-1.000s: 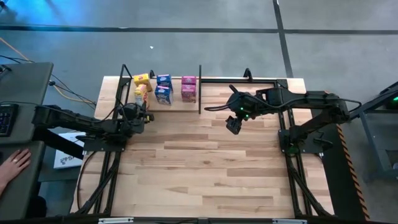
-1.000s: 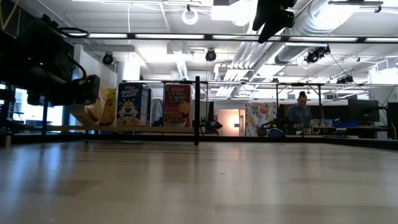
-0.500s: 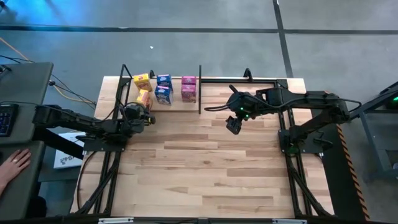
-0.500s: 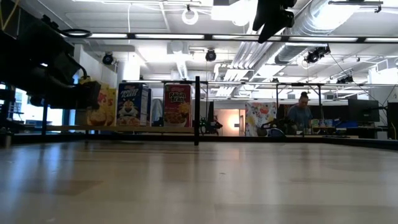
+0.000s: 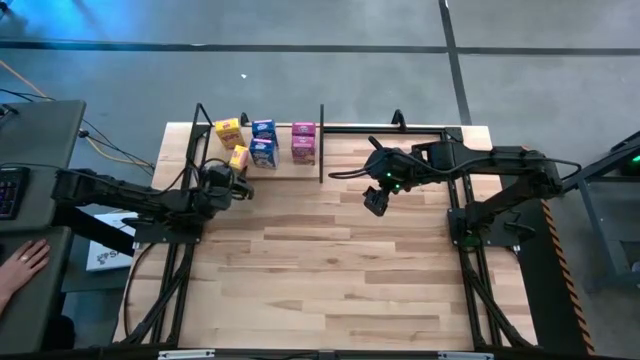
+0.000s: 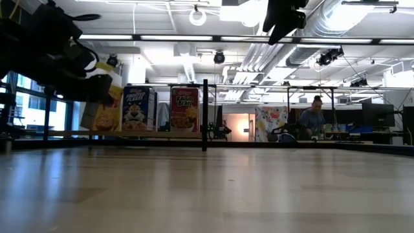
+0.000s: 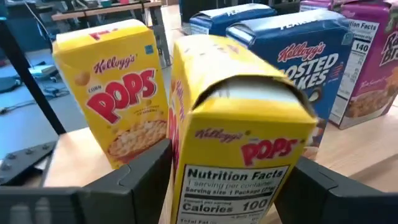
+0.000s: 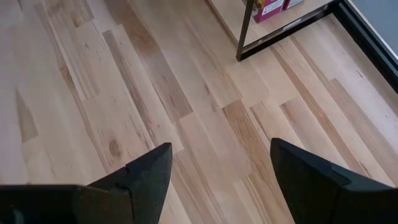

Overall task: Stack cereal on shelf
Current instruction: Align the yellow cereal box on the shelf

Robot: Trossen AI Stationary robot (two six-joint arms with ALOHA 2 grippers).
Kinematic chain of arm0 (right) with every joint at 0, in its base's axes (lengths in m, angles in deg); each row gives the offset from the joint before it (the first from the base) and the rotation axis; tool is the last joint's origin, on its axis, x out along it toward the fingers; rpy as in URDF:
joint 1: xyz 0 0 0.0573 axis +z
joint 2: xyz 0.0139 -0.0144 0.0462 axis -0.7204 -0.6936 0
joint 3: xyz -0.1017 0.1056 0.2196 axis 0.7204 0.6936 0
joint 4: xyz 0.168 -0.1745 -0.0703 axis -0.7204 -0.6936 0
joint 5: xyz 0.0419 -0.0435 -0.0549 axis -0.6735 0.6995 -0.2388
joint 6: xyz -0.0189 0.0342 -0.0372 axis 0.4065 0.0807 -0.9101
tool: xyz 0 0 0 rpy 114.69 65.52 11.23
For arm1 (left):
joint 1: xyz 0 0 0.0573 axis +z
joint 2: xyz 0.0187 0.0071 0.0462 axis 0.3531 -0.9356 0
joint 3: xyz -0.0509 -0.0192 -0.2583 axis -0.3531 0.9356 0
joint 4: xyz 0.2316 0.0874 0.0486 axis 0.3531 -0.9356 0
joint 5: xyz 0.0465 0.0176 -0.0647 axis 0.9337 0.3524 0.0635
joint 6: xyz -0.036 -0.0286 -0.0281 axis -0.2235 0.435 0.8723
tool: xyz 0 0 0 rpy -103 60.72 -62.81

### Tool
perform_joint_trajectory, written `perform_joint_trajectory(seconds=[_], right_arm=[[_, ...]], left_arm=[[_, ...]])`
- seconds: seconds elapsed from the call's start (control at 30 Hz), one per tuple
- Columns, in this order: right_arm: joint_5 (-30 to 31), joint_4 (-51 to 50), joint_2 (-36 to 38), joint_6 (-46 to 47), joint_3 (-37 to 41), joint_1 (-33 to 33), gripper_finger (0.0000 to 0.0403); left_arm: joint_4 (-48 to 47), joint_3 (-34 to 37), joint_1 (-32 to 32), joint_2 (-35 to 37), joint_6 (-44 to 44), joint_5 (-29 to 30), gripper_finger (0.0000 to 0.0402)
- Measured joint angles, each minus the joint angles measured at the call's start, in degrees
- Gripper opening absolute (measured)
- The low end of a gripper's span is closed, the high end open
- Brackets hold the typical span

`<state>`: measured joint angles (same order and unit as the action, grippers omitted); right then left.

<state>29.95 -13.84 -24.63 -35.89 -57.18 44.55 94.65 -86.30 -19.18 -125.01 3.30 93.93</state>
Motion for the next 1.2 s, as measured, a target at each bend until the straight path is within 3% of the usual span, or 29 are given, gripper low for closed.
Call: perform_joint_trajectory(seconds=[0.2, 0.53, 0.97, 1.2], right_arm=[[0.0, 0.1, 0.0, 0.0, 0.0, 0.0, 0.0259], [1.4, 1.2, 0.0, 0.0, 0.0, 0.0, 0.0259], [1.5, 1.2, 0.0, 0.2, 0.0, 0.0, 0.0259], [1.5, 1.3, 0.0, 0.5, 0.0, 0.0, 0.0259]], left_arm=[[-4.8, -0.3, 0.0, 1.4, -0.4, 1.7, 0.0232], [-5.0, -0.3, 0.0, 6.3, -1.6, 2.6, 0.0232], [-2.2, -0.3, 0.0, 18.5, -14.7, 2.8, 0.0232], [10.1, -0.3, 0.0, 22.3, -30.0, 3.4, 0.0232]])
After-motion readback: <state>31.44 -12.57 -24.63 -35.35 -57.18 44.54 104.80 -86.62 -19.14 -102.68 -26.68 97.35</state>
